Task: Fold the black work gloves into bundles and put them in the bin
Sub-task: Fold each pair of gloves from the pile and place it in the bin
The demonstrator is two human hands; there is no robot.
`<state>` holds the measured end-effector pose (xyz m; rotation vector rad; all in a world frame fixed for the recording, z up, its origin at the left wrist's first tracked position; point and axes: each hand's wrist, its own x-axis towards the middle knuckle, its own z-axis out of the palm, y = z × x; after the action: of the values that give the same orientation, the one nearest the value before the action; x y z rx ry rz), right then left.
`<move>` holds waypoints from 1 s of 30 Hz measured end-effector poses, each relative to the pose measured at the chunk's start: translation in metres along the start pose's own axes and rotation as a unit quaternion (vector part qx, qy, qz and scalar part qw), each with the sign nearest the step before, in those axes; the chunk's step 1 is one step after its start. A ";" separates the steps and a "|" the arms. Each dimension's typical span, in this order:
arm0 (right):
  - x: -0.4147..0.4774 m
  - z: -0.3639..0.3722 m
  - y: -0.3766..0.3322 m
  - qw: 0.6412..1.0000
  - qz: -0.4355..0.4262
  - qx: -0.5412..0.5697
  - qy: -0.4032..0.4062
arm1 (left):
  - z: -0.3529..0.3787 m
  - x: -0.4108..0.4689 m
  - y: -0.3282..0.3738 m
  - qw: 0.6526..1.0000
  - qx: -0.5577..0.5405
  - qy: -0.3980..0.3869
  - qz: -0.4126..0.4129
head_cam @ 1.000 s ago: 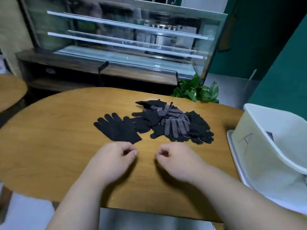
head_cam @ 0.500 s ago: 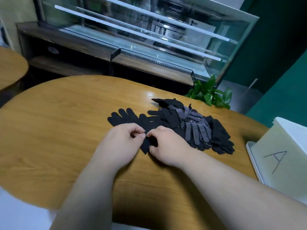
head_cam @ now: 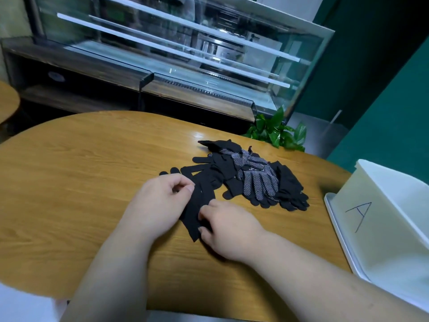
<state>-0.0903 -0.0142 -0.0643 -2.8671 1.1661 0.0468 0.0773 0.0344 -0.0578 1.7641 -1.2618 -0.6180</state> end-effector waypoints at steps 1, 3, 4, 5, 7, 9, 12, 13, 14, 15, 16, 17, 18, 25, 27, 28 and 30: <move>-0.009 0.001 0.000 1.000 0.004 0.001 0.001 | 0.001 -0.001 0.001 1.000 0.003 -0.005 0.002; -0.027 0.003 0.001 1.000 0.019 0.003 0.006 | 0.005 -0.004 0.003 1.000 0.017 -0.019 0.006; -0.035 0.004 0.003 1.000 0.028 0.006 0.010 | 0.007 -0.005 0.004 0.999 0.025 -0.025 0.008; -0.042 0.006 0.004 0.999 0.039 0.012 0.014 | 0.010 -0.007 0.004 0.999 0.029 -0.032 0.010; -0.056 0.008 0.007 0.997 0.064 0.020 0.024 | 0.015 -0.010 0.006 0.998 0.031 -0.052 0.018; -0.068 0.008 0.009 0.996 0.085 0.019 0.031 | 0.019 -0.013 0.006 0.996 0.039 -0.073 0.025; -0.082 0.005 0.009 0.994 0.108 0.023 0.023 | 0.028 -0.016 0.008 0.992 0.064 -0.100 0.033; -0.086 0.004 0.008 0.993 0.114 0.027 0.017 | 0.031 -0.017 0.008 0.991 0.072 -0.110 0.038; -0.090 0.003 0.008 0.992 0.118 0.032 0.008 | 0.035 -0.018 0.009 0.988 0.079 -0.122 0.047; -0.093 0.001 0.007 0.992 0.120 0.042 -0.005 | 0.039 -0.019 0.009 0.985 0.085 -0.136 0.060; -0.096 -0.001 0.006 0.991 0.119 0.053 -0.021 | 0.044 -0.019 0.009 0.981 0.093 -0.152 0.079; -0.099 -0.004 0.006 0.991 0.112 0.061 -0.040 | 0.049 -0.020 0.007 0.975 0.108 -0.169 0.098; -0.101 -0.007 0.007 0.991 0.101 0.067 -0.062 | 0.053 -0.020 0.007 0.968 0.126 -0.182 0.117; -0.106 -0.026 0.016 0.985 0.036 0.074 -0.150 | 0.072 -0.023 0.004 0.939 0.190 -0.226 0.178; -0.105 -0.027 0.018 0.982 0.036 0.093 -0.163 | 0.078 -0.023 0.001 0.939 0.165 -0.239 0.182; -0.104 -0.028 0.020 0.979 0.040 0.107 -0.170 | 0.080 -0.024 0.000 0.938 0.157 -0.248 0.187; -0.101 -0.028 0.026 0.974 0.049 0.140 -0.171 | 0.081 -0.023 -0.002 0.932 0.148 -0.266 0.199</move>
<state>-0.1799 0.0360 -0.0328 -2.4327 1.1371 0.3351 0.0064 0.0271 -0.1022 1.5441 -2.1189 -0.7187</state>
